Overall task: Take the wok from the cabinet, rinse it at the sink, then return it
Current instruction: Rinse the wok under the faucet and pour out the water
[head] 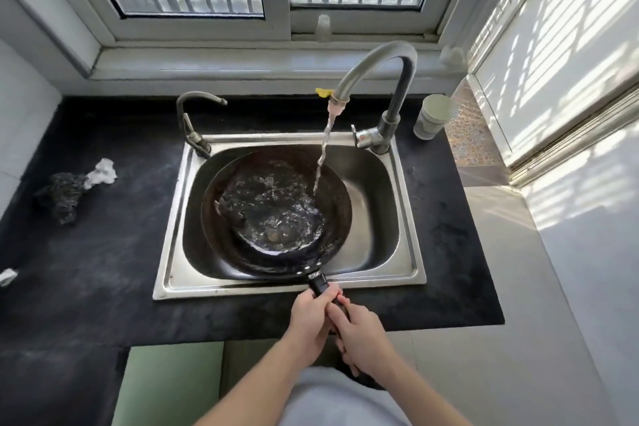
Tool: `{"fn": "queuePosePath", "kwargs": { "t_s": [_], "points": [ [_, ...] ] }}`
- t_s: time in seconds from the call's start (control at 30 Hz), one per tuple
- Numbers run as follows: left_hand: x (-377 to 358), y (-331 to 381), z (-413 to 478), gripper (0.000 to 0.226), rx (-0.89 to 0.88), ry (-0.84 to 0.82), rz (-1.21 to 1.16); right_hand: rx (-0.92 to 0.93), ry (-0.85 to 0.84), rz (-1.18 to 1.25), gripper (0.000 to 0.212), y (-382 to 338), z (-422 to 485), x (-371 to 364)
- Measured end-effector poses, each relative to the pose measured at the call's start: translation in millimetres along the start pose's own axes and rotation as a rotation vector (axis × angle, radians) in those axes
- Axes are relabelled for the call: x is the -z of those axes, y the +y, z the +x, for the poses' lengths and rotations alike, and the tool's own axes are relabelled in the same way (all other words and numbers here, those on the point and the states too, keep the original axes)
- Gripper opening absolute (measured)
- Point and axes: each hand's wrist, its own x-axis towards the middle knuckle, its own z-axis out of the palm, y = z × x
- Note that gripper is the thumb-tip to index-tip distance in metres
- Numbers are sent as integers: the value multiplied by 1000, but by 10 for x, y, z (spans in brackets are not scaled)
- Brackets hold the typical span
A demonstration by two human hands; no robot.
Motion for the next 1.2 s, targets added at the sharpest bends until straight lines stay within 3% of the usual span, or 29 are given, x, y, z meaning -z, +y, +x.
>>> {"fn": "queuePosePath", "kwargs": {
  "t_s": [0.27, 0.53, 0.7, 1.03, 1.2],
  "points": [
    [-201, -27, 23, 13, 94, -206, -93, 35, 184, -266, 44, 110, -8, 153],
    [-362, -108, 64, 13, 179, -342, -168, -4, 305, -282, 43, 152, -110, 247],
    [-338, -80, 46, 16, 196, -377, -171, -2, 297, -313, 39, 131, -137, 223],
    [-150, 16, 34, 16, 81, -269, -69, 8, 189, -294, 32, 98, -14, 90],
    [-22, 36, 0, 16, 25, -141, -12, -34, 68, -150, 35, 64, 43, -12]
  ]
}}
